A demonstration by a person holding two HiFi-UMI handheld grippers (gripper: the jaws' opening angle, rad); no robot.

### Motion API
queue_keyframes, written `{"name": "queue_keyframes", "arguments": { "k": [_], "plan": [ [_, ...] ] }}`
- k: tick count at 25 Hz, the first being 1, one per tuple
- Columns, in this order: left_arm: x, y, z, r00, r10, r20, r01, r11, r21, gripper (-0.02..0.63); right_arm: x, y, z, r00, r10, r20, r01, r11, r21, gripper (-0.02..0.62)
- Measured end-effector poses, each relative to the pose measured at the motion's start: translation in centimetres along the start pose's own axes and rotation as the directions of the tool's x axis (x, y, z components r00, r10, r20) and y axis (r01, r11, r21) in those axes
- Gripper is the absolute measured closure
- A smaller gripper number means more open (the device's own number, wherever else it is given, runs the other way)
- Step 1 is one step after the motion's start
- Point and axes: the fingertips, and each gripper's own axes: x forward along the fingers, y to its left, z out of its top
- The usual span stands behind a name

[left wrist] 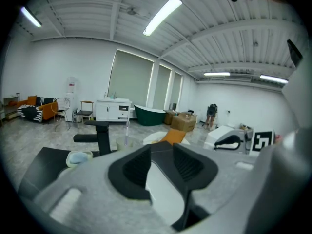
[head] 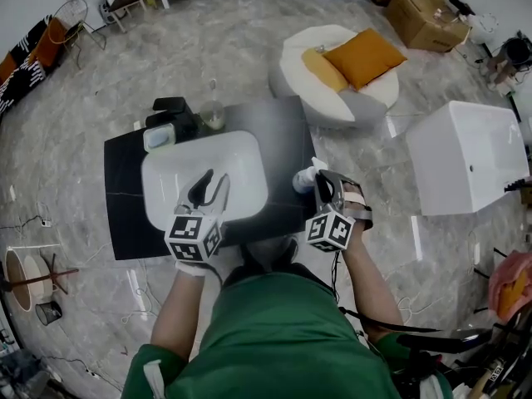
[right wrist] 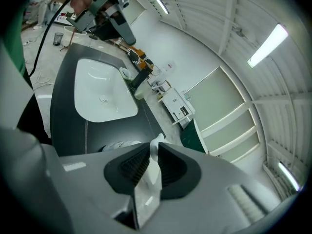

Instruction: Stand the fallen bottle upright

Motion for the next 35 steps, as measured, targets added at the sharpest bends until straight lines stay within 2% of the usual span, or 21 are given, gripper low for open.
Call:
{"name": "queue_keyframes", "arguments": {
  "k": [9, 13, 17, 21, 25, 31, 33, 35],
  "plan": [
    [1.0, -0.3, -1.8, 0.999, -0.036, -0.037, 0.035, 0.999, -0.016, 0.468, -0.9, 1.6, 1.4, 0.998, 0.020, 0.054, -0.023, 0.999, 0.048, 0.538],
    [1.3, -0.6, -2.4, 0.997, -0.051, -0.051, 0.050, 0.998, -0.027, 0.468, -1.5, 2.9, 2.4, 0.991, 0.067, 0.112, -0.075, 0.994, 0.076, 0.535],
    [1.5, -1.0, -2.4, 0.997, -0.063, -0.054, 0.061, 0.998, -0.031, 0.468, -1.9, 3.5, 2.6, 0.982, 0.117, 0.151, -0.142, 0.976, 0.168, 0.508],
    [1.4, -1.3, -2.3, 0.997, -0.064, -0.050, 0.063, 0.998, -0.026, 0.468, -2.9, 2.6, 3.1, 0.970, 0.115, 0.216, -0.173, 0.947, 0.272, 0.508],
    [1.5, -1.5, -1.9, 0.997, -0.060, -0.044, 0.059, 0.998, -0.022, 0.468, -3.5, 0.4, 3.8, 0.954, 0.098, 0.284, -0.213, 0.888, 0.408, 0.508],
    [1.3, -1.9, -0.8, 0.998, -0.059, -0.024, 0.058, 0.998, -0.006, 0.468, -4.6, -3.8, 4.3, 0.937, 0.017, 0.348, -0.241, 0.753, 0.612, 0.508],
    [1.3, -2.1, -0.1, 0.998, -0.057, -0.014, 0.057, 0.998, 0.005, 0.468, -5.0, -5.7, 4.2, 0.937, -0.039, 0.347, -0.212, 0.727, 0.654, 0.508],
    [1.1, -2.2, 0.5, 0.999, -0.053, -0.005, 0.053, 0.998, 0.021, 0.468, -5.3, -7.1, 4.2, 0.937, -0.083, 0.340, -0.181, 0.717, 0.674, 0.508]
  ]
}}
